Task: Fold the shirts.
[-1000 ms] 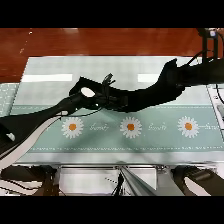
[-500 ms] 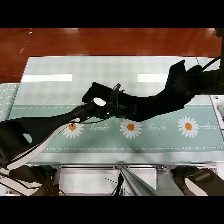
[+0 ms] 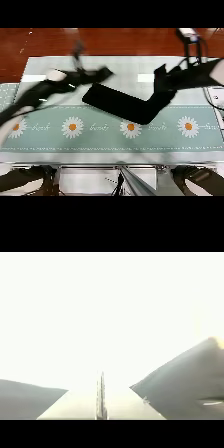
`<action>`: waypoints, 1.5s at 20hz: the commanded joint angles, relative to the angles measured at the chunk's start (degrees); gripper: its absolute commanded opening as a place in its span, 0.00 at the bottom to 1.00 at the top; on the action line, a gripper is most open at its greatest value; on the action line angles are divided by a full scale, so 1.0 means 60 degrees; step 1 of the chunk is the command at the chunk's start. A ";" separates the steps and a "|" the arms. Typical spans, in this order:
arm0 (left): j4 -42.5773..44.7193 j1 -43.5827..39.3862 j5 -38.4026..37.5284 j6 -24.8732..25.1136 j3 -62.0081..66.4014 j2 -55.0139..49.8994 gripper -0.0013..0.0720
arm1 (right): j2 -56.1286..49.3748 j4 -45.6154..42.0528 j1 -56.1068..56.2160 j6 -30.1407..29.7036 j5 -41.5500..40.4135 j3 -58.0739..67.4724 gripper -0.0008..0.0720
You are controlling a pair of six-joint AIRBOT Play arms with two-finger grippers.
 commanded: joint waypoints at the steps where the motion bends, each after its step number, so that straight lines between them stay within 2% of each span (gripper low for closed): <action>1: 0.1162 0.2430 -0.1020 -0.0244 0.0000 0.2233 0.05 | -0.1319 0.1078 0.0342 0.0200 -0.3024 0.0000 0.05; 4: 0.2036 0.4233 -0.2386 -0.0962 0.0000 0.3450 0.05 | -0.2390 0.3031 0.0342 0.0109 -0.4404 0.0000 0.05; 7: 0.2481 0.5304 -0.3617 -0.1180 -0.0004 0.4138 0.05 | -0.3351 0.5104 0.0528 -0.0816 -0.5071 0.0000 0.05; 10: 0.2484 0.5577 -0.4299 -0.1253 -0.0004 0.4415 0.05 | -0.4047 0.5348 0.1239 -0.0805 -0.5712 0.0000 0.05; 14: 0.2481 0.5574 -0.4783 -0.1326 -0.0025 0.4466 0.05 | -0.4798 0.5490 0.2160 -0.0299 -0.6517 0.0000 0.05; 15: 0.2484 0.5574 -0.4874 -0.1322 -0.0047 0.4466 0.05 | -0.4929 0.5606 0.2342 -0.0313 -0.6889 0.0000 0.19; 16: 0.2484 0.5574 -0.4896 -0.1322 -0.0109 0.4470 0.05 | -0.4987 0.5716 0.2481 -0.0321 -0.7206 0.0000 0.47; 17: 0.2484 0.5574 -0.4885 -0.1322 -0.0211 0.4466 0.05 | -0.4983 0.5752 0.2550 -0.0328 -0.7373 0.0000 0.62; 19: 0.2481 0.5577 -0.4878 -0.1326 -0.0401 0.4455 0.05 | -0.4732 0.5592 0.2350 -0.0630 -0.6736 0.0007 0.62; 21: 0.2481 0.5577 -0.4834 -0.1319 -0.0430 0.4455 0.05 | -0.4215 0.4430 0.1694 -0.0765 -0.5129 0.0007 0.62; 25: 0.2484 0.5581 -0.4470 -0.1319 -0.0430 0.4455 0.05 | -0.2951 -0.0138 -0.0295 -0.0750 -0.0335 0.0004 0.61; 26: 0.2484 0.5581 -0.4477 -0.1319 -0.0430 0.4455 0.05 | -0.2761 -0.1366 -0.0889 -0.0765 0.0841 -0.0073 0.59; 27: 0.2484 0.5581 -0.4488 -0.1319 -0.0430 0.4455 0.05 | -0.2594 -0.1912 -0.1515 -0.0874 0.1530 -0.0302 0.59; 28: 0.2484 0.5581 -0.4521 -0.1311 -0.0430 0.4455 0.05 | -0.2382 -0.1625 -0.2266 -0.1056 0.1832 -0.0761 0.59; 29: 0.2514 0.5581 -0.4528 -0.1315 -0.0430 0.4455 0.05 | -0.2178 -0.0714 -0.2976 -0.1166 0.1752 -0.1322 0.59; 30: 0.2590 0.5577 -0.4532 -0.1315 -0.0430 0.4455 0.05 | -0.1989 0.0772 -0.3687 -0.1220 0.1388 -0.2029 0.68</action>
